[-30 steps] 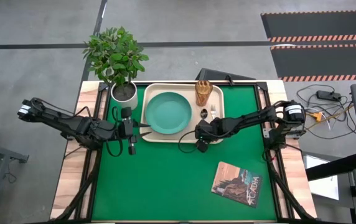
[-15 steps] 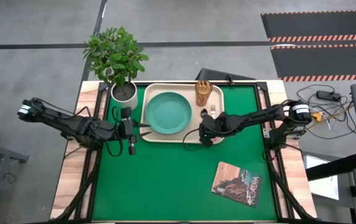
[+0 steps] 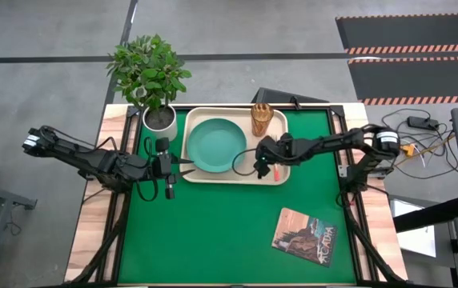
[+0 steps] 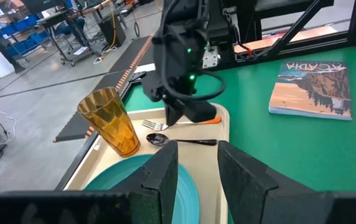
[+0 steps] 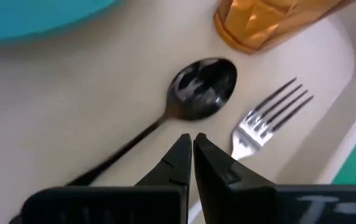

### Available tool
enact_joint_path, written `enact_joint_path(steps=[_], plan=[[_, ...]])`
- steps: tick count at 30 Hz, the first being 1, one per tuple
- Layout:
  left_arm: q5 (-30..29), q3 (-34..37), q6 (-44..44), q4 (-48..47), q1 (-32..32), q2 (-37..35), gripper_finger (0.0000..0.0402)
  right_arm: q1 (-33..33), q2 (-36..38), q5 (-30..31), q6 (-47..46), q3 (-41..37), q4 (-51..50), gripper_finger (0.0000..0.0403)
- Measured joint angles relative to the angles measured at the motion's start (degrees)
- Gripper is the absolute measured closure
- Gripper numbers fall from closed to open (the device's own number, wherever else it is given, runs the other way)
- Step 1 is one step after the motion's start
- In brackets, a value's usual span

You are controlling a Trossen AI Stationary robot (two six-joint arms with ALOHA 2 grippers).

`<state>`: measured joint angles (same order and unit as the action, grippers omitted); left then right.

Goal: Pick and place plate/cup/fork/spoon on tray
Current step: Adjust the spoon and the fork on the white tray

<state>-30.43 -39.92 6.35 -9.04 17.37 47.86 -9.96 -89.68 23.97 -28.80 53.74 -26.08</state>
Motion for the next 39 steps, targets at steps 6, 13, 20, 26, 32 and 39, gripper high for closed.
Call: enact_joint_path(steps=[6,13,20,26,32,39], plan=[[0.0,0.0,0.0,0.0,0.0,0.0,0.0305,-3.1,-0.6,-0.4,2.8,-0.8,2.1,0.0394],[0.0,0.0,0.0,0.0,0.0,0.0,0.0305,-6.7,-0.6,-8.2,8.9,-2.1,9.8,0.0394],[0.0,0.0,0.0,0.0,0.0,0.0,0.0305,-9.1,-0.6,-8.9,9.6,-3.9,10.6,0.0394],[0.0,0.0,0.0,0.0,0.0,0.0,0.0305,-9.6,-0.5,-8.4,9.9,-5.2,11.5,0.0394],[0.0,0.0,0.0,0.0,0.0,0.0,0.0305,-9.6,-0.5,-7.0,10.0,-5.3,11.7,0.0394],[0.0,0.0,0.0,0.0,0.0,0.0,0.0305,-9.6,-0.5,-5.7,9.9,-5.7,11.9,0.0394]])
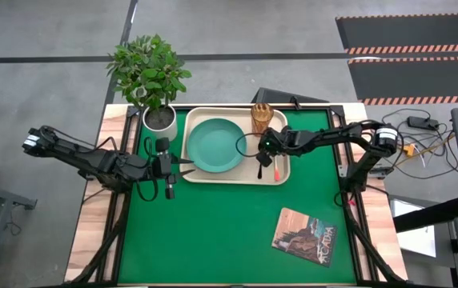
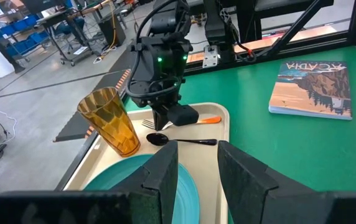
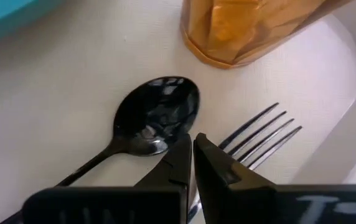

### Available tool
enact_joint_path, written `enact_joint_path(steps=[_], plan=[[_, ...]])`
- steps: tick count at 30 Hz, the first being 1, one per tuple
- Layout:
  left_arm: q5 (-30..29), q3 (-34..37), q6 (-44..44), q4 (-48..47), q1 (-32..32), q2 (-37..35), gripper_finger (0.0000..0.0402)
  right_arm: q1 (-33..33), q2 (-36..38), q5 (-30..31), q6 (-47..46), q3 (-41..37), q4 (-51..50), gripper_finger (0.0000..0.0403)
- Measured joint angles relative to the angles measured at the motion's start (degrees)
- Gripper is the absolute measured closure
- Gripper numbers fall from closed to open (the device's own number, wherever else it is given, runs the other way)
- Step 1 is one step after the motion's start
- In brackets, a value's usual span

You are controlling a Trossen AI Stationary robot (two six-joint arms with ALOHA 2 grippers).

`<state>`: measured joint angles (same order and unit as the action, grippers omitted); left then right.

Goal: Pick and place plate/cup/fork/spoon on tray
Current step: Adjust the spoon and the fork on the white tray

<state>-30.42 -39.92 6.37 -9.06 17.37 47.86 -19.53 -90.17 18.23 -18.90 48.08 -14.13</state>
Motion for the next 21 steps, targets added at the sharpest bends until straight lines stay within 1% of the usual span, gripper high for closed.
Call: enact_joint_path(steps=[3,11,21], plan=[[0.0,0.0,0.0,0.0,0.0,0.0,0.0305,0.0,0.0,1.3,0.0,-0.9,1.3,0.0394],[0.0,0.0,0.0,0.0,0.0,0.0,0.0305,0.0,0.0,1.3,-0.6,-3.3,6.0,0.0394],[0.0,0.0,0.0,0.0,0.0,0.0,0.0305,0.0,0.0,1.3,-0.9,-3.6,7.3,0.0394]])
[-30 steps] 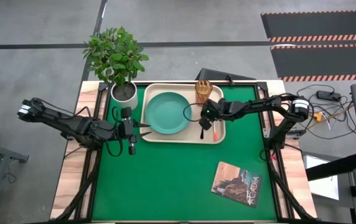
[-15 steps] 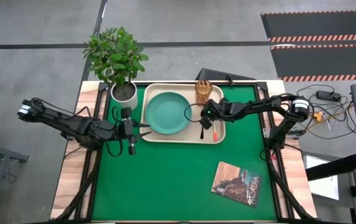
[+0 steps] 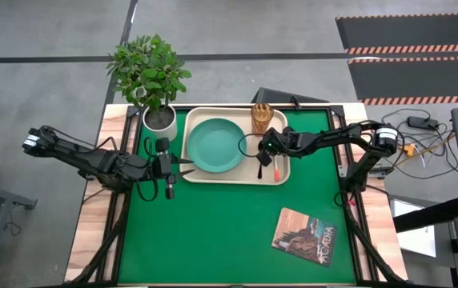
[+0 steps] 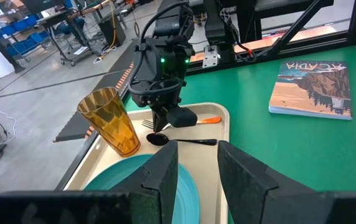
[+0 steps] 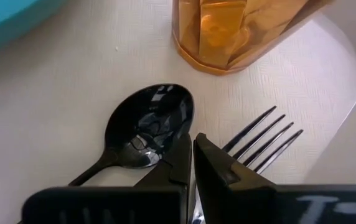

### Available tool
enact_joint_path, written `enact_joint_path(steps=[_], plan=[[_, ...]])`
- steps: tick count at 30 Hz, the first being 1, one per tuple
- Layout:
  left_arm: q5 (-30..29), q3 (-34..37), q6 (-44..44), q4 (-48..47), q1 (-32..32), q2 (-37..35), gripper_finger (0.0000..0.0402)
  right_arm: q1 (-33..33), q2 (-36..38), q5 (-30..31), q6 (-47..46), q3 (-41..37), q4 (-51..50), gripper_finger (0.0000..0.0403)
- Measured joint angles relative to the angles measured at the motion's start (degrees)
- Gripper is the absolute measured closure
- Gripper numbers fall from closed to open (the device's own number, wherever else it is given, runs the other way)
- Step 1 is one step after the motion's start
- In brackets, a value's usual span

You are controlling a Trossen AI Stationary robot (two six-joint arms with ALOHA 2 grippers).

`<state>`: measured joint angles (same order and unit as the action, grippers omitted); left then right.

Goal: Pick and place plate/cup/fork/spoon on tray
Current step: Adjust the spoon and the fork on the white tray

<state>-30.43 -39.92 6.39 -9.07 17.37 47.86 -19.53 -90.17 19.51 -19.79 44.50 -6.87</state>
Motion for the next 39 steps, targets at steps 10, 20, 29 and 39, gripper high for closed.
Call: enact_joint_path(steps=[10,20,29,39], plan=[[0.0,0.0,0.0,0.0,0.0,0.0,0.0305,0.0,0.0,0.0,0.0,-0.2,0.4,0.0394],[0.0,0.0,0.0,0.0,0.0,0.0,0.0305,0.0,0.0,0.0,0.0,-1.2,3.0,0.0394],[0.0,0.0,0.0,0.0,0.0,0.0,0.0305,0.0,0.0,0.0,-0.1,-1.6,3.7,0.0394],[0.0,0.0,0.0,0.0,0.0,0.0,0.0305,0.0,0.6,0.0,0.8,-1.3,3.4,0.0394]])
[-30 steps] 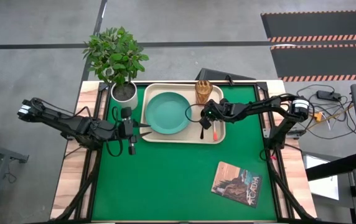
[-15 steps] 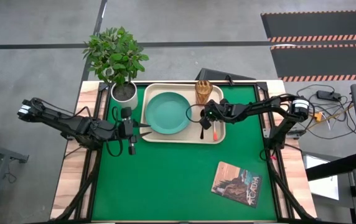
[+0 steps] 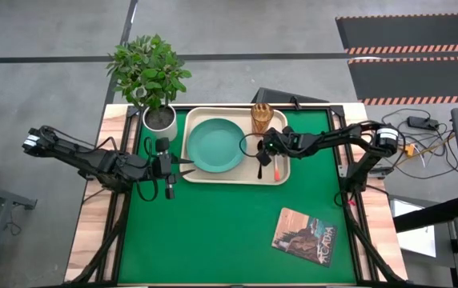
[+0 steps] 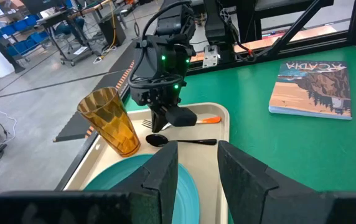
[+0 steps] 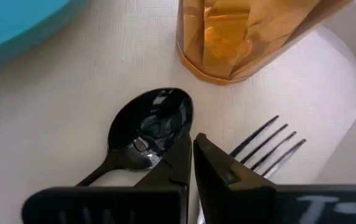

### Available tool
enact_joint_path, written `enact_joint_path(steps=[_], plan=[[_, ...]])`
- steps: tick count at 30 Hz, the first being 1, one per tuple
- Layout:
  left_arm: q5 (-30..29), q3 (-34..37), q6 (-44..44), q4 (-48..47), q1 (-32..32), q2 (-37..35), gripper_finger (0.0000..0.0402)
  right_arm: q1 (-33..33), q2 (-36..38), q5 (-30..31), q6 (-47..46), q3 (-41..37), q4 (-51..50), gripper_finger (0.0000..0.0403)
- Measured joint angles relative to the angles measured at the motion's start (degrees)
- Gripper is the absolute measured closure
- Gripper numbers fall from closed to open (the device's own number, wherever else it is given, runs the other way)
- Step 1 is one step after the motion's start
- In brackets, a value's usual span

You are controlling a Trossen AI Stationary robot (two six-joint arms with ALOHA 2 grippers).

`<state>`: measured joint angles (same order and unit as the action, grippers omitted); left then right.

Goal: Pick and place plate/cup/fork/spoon on tray
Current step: Adjust the spoon and the fork on the white tray

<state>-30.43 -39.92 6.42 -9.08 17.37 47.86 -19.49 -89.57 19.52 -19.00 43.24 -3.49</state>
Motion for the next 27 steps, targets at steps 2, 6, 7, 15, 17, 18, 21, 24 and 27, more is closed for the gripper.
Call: enact_joint_path(steps=[2,6,7,15,17,18,21,24,27], plan=[[0.0,0.0,0.0,0.0,0.0,0.0,0.0305,0.0,0.8,0.0,-1.1,0.5,-1.6,0.0394],[0.0,0.0,0.0,0.0,0.0,0.0,0.0305,0.0,3.2,0.0,-6.7,1.9,-7.4,0.0394],[0.0,0.0,0.0,0.0,0.0,0.0,0.0305,-0.2,3.8,0.0,-8.7,2.2,-9.4,0.0394],[0.0,0.0,0.0,0.0,0.0,0.0,0.0305,-1.8,4.1,-2.0,-20.0,1.9,-19.0,0.0394],[0.0,0.0,0.0,0.0,0.0,0.0,0.0305,-1.6,3.6,-2.1,-20.0,1.8,-18.7,0.0394],[0.0,0.0,0.0,0.0,0.0,0.0,0.0305,-1.7,3.4,-2.0,-20.0,1.8,-18.3,0.0394],[0.0,0.0,0.0,0.0,0.0,0.0,0.0305,-1.6,3.1,-2.0,-19.7,1.8,-18.2,0.0394],[0.0,0.0,0.0,0.0,0.0,0.0,0.0305,-1.3,2.9,-2.2,-19.6,1.7,-18.1,0.0394],[0.0,0.0,0.0,0.0,0.0,0.0,0.0305,-0.9,2.9,-2.7,-20.0,1.7,-17.7,0.0394]])
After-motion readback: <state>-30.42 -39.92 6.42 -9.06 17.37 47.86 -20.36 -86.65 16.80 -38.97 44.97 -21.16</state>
